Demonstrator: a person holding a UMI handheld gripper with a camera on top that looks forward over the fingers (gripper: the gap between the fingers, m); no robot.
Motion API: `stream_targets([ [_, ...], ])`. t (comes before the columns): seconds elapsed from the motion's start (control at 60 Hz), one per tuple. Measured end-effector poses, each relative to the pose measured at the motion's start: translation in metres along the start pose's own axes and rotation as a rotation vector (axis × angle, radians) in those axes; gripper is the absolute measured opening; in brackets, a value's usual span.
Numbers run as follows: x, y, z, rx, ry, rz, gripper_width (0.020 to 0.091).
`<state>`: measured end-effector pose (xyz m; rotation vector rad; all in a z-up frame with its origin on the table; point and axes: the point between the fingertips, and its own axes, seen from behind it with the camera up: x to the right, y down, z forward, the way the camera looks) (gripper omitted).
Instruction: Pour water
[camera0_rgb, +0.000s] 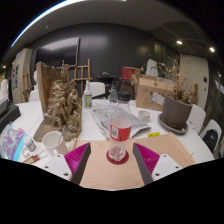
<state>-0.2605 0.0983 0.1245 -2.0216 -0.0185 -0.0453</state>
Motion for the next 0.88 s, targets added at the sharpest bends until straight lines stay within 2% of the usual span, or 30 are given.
stream_targets([
  [0.25, -0.046, 0.017, -0.166, -0.028, -0.014, -0.023, 0.0858],
  [0.45, -0.073, 0.037, -0.270, -0.054, -0.021, -0.042, 0.0853],
  [0.633, -0.082, 0.051, -0.321, -0.070, -0.006, -0.038, 0.0853],
  [0.883, -0.079, 0.049, -0.344, -0.067, 0.019, -0.099, 0.0854],
])
